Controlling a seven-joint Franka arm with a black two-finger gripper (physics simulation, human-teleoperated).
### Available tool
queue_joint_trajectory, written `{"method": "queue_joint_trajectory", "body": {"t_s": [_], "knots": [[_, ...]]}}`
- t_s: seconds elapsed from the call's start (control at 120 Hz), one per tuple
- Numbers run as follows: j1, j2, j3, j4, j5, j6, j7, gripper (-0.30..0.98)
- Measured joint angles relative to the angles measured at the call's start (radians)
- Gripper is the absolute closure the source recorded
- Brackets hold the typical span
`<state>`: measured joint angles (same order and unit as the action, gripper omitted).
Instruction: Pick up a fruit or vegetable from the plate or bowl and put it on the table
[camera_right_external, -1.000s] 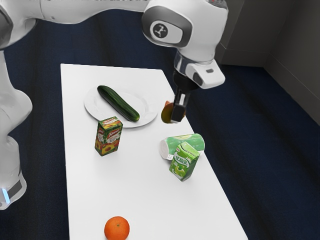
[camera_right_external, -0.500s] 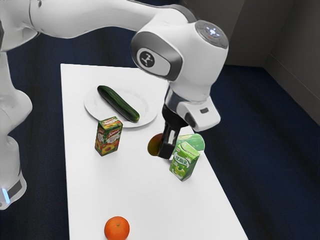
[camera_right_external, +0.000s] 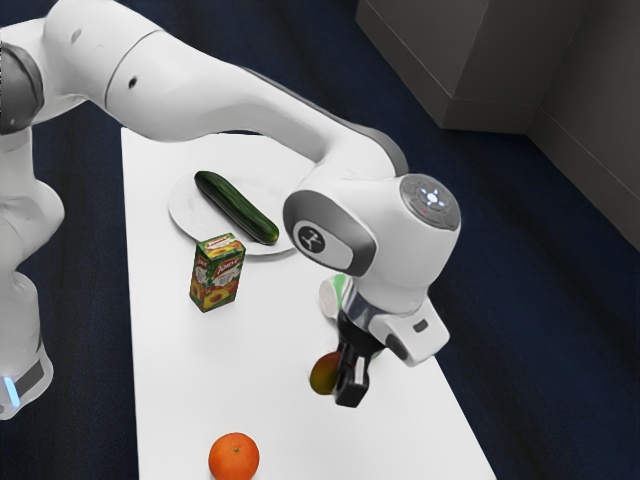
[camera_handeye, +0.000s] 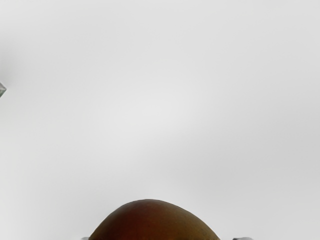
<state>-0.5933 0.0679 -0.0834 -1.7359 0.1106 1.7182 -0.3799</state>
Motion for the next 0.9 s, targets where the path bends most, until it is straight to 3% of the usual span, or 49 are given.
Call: {"method": "queue_joint_trajectory", "body": {"t_s": [0.442,0.633,0.683,0.792,0.9], "knots": [[0.046,0.040,0.006,-0.251,0.155,0.526,-0.079,0.39],[0.052,0.043,0.007,-0.246,0.168,0.619,-0.092,0.13],[0.052,0.040,0.005,-0.150,0.150,0.558,-0.095,0.10],[0.040,0.003,0.049,0.154,0.029,0.256,-0.101,0.06],[-0.048,-0.113,0.247,0.454,-0.029,-0.122,-0.105,0.04]]}}
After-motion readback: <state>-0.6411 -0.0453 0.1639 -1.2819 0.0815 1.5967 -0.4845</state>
